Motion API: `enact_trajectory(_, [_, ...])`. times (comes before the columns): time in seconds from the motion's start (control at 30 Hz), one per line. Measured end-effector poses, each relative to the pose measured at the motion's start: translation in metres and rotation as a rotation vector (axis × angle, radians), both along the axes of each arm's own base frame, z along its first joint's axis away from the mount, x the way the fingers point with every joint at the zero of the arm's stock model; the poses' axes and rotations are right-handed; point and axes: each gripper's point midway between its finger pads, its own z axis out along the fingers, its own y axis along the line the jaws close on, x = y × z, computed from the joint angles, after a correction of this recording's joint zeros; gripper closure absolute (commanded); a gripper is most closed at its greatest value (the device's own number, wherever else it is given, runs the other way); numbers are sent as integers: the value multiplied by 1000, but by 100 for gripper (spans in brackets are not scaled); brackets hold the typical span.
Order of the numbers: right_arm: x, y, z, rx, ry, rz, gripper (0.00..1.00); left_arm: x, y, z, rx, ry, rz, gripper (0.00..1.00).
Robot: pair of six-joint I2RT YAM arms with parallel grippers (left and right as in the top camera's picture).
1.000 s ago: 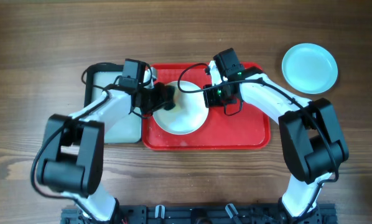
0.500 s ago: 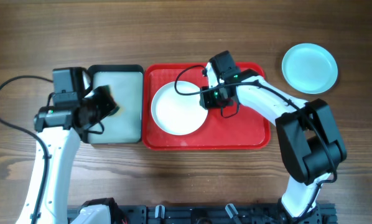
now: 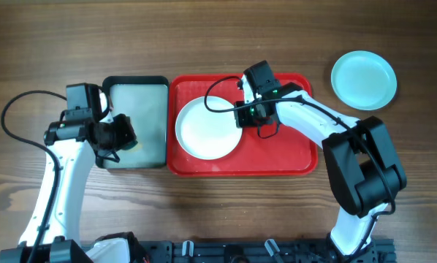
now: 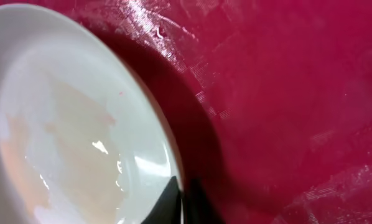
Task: Clean dirty plates on tray and stack at the side
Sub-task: 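Lift the white plate with the right gripper and tilt it up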
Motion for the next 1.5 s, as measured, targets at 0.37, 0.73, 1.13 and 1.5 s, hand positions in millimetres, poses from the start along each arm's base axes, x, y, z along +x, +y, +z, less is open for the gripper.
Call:
enact_trajectory(0.37, [39,-23,62,-141,-188,-80,96,14,2,2,38,-70,-80,96])
enact_trajectory(0.73, [82,48,178,14,-663,-80,96,21,3,5,43,-102,-80,96])
enact_trajectory(1.13, [67,163,216,-206,-1230,226,96,21,3,4,44,-101,-79,96])
enact_trajectory(1.5, [50,191,286,-487,-1655,486,96,21,3,4,43,-101,-80,96])
